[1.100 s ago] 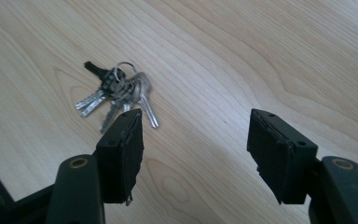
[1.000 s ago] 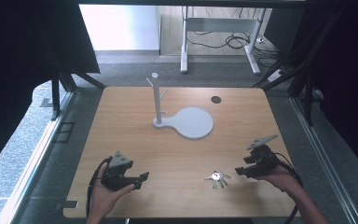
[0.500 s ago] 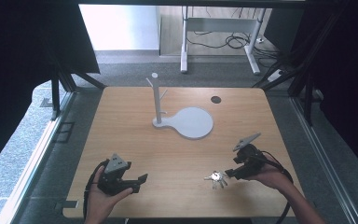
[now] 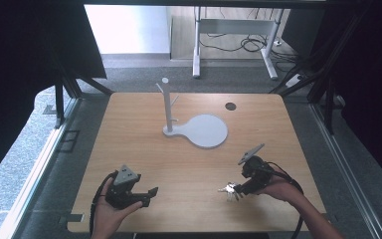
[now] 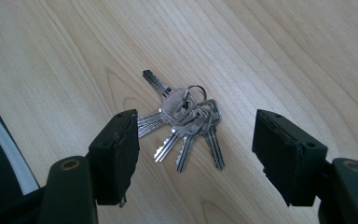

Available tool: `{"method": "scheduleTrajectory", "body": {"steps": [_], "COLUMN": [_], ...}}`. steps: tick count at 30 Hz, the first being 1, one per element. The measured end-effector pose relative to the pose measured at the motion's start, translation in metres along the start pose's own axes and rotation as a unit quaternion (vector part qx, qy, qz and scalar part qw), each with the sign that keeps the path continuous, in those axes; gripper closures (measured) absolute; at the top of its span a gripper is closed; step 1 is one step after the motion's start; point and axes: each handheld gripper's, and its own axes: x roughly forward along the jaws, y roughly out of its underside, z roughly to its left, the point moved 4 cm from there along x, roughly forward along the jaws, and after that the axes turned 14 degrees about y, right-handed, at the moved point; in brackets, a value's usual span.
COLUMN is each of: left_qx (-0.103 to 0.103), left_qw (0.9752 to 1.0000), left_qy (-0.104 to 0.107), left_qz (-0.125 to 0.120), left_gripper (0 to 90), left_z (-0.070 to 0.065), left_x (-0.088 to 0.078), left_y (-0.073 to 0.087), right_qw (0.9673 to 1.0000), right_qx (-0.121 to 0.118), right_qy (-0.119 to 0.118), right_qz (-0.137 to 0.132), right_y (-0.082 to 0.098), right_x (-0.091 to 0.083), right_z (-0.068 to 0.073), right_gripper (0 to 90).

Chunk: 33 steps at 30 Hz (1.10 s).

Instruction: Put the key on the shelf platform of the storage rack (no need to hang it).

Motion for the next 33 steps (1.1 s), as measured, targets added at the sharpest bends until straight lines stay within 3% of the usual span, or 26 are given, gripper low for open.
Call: {"method": "scheduleTrajectory", "body": {"steps": [9,19,33], "left_qx": [0.000,-0.003,-0.004], "left_qw": [1.0000,1.0000,0.9999], "left_qy": [-0.001,-0.001,-0.003], "left_qz": [0.004,0.009,0.011], "left_gripper": [23.9,23.9,23.9], "left_z": [0.000,0.001,0.002], "left_x": [0.001,0.004,0.004], "left_y": [0.002,0.004,0.005], "right_qw": [0.9998,0.9983,0.9975], "right_qx": [-0.014,-0.029,-0.035], "right_qy": [-0.001,0.024,0.041], "right_qz": [0.017,0.044,0.046], "right_y": [-0.003,-0.005,-0.009], "right_x": [0.013,0.035,0.047], "right_z": [0.007,0.015,0.021], "right_gripper": [32.6,33.2,33.7]}}
